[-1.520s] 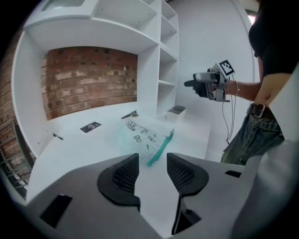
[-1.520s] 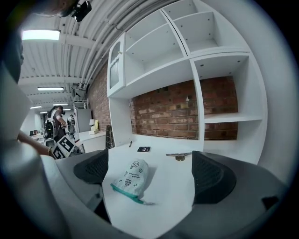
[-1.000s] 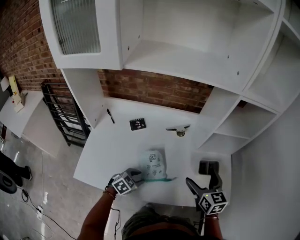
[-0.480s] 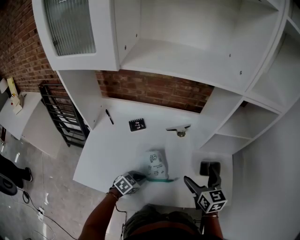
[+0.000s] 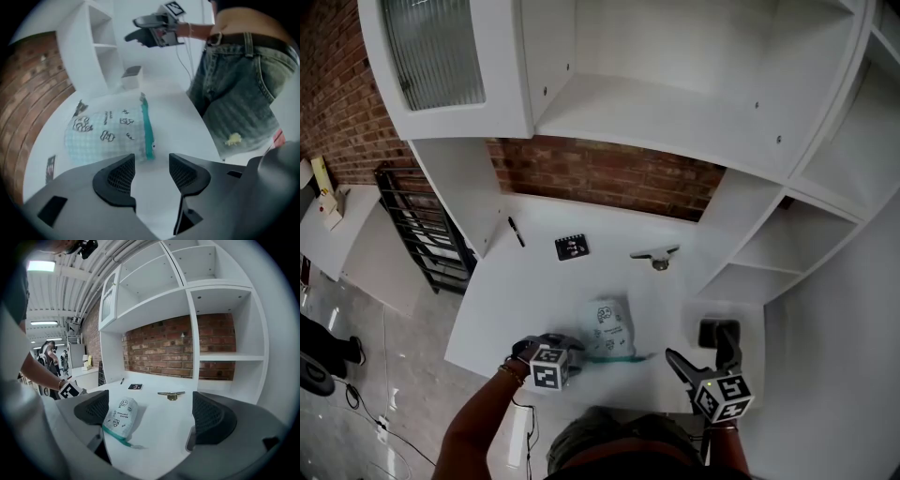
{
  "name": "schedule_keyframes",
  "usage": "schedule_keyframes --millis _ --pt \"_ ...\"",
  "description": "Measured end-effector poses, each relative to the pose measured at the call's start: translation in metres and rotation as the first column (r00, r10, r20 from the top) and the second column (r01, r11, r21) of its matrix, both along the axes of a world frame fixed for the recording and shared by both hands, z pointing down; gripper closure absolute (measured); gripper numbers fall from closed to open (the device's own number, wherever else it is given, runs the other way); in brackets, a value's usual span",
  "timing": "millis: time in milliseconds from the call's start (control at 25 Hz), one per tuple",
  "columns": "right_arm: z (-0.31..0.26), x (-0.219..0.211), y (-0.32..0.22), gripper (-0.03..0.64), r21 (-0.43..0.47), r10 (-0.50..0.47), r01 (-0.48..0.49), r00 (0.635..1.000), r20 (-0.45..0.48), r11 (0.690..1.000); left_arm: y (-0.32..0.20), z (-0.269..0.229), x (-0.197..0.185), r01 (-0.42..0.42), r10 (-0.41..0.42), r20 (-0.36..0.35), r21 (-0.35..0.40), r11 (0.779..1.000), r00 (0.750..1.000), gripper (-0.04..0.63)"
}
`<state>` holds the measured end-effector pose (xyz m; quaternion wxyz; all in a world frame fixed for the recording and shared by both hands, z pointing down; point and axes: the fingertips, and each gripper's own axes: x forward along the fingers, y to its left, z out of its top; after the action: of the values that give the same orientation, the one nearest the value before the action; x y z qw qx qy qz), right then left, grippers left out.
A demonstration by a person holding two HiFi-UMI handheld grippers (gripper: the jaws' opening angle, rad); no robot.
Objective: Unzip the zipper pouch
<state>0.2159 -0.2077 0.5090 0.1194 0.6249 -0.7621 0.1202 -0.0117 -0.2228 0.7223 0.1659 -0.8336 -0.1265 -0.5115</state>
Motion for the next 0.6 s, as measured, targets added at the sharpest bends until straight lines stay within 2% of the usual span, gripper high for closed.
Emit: schedule_keyframes --millis 80,120,200,400,440,480,600 --pt "-0.002 0.003 -0.001 0.063 0.003 0.008 -0.008 1.000 0.003 1.000 0.001 0.002 0.006 -0.140 0.138 0.041 0.049 0.989 0.990 0.383" --pt "-0.004 0.003 -0.002 0.063 0.006 0.012 -0.012 1.000 0.006 1.000 0.001 0.003 0.008 -0.180 0.178 0.054 0.047 0.983 0.983 0.368" --pt "-0.005 0.004 -0.002 0.063 0.008 0.017 -0.017 1.000 0.010 1.000 0.001 0.004 0.010 -0.221 0.220 0.070 0.004 0.975 0.973 0.353" --pt "0.002 0.007 0.002 0.063 -0.017 0.024 -0.023 1.000 0.016 1.000 0.003 0.004 0.011 -0.269 0.289 0.134 -0.148 0.952 0.948 0.368" --pt "0.003 0.008 0.003 0.063 -0.019 0.027 -0.026 1.000 0.016 0.999 0.000 0.005 0.014 -0.272 0.295 0.134 -0.167 0.948 0.946 0.394" --pt "0.004 0.009 0.003 0.063 -0.020 0.028 -0.027 0.999 0.016 0.999 -0.003 0.004 0.018 -0.270 0.293 0.124 -0.178 0.946 0.948 0.448" --pt "0.006 0.006 0.003 0.063 -0.027 0.018 -0.017 1.000 0.018 0.999 -0.014 0.003 0.027 -0.236 0.258 0.105 -0.184 0.954 0.960 0.526"
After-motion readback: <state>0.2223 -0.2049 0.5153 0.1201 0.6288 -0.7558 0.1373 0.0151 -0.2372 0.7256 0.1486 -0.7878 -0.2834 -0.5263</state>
